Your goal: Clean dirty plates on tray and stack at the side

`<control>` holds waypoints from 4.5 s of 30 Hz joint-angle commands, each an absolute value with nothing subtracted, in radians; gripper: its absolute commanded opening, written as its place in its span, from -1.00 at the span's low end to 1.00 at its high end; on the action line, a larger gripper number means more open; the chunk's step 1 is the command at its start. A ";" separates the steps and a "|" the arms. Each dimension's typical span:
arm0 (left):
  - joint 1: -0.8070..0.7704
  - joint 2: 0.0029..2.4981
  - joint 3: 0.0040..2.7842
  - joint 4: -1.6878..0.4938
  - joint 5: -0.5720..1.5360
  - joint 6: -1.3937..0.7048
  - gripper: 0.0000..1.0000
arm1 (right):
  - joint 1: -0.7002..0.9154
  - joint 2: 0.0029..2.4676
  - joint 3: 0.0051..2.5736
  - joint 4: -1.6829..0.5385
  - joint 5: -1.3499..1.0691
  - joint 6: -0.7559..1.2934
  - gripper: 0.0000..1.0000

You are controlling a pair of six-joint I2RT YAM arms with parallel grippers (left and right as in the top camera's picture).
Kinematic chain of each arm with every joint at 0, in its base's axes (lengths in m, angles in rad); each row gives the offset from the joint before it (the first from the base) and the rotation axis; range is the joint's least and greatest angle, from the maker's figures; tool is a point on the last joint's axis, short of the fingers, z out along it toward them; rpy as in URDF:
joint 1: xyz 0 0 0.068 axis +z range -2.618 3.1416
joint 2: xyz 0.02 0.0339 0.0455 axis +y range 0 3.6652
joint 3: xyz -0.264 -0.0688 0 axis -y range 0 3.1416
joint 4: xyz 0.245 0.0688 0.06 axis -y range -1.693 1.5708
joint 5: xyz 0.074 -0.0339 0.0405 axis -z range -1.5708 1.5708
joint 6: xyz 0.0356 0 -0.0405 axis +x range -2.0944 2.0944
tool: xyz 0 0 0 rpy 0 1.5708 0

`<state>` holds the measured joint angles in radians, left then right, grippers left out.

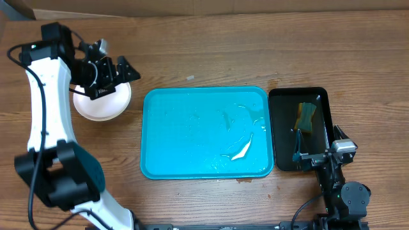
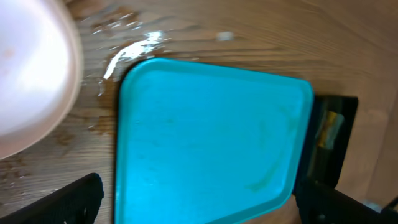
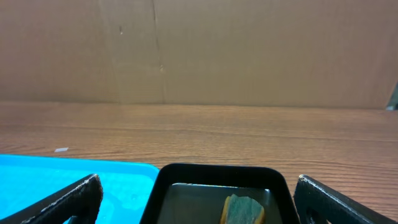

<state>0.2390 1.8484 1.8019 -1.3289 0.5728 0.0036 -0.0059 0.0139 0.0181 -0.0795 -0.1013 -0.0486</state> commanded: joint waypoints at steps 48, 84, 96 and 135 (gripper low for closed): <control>0.124 0.406 1.146 -0.587 0.307 -0.081 1.00 | -0.007 0.003 0.008 -0.074 -0.106 -0.053 1.00; 0.123 0.004 0.031 0.352 0.083 -0.226 0.99 | -0.007 0.003 0.008 -0.074 -0.106 -0.053 1.00; 0.123 0.004 0.005 -0.068 0.040 -0.213 0.99 | -0.007 0.003 0.008 -0.074 -0.107 -0.053 1.00; 0.045 0.004 0.005 -0.077 0.026 -0.067 0.99 | -0.007 0.003 0.008 -0.074 -0.107 -0.053 1.00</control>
<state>0.0521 0.0147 0.0086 -0.0753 0.0360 -0.0933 -0.0059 0.0135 0.0181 -0.0788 -0.1013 -0.0521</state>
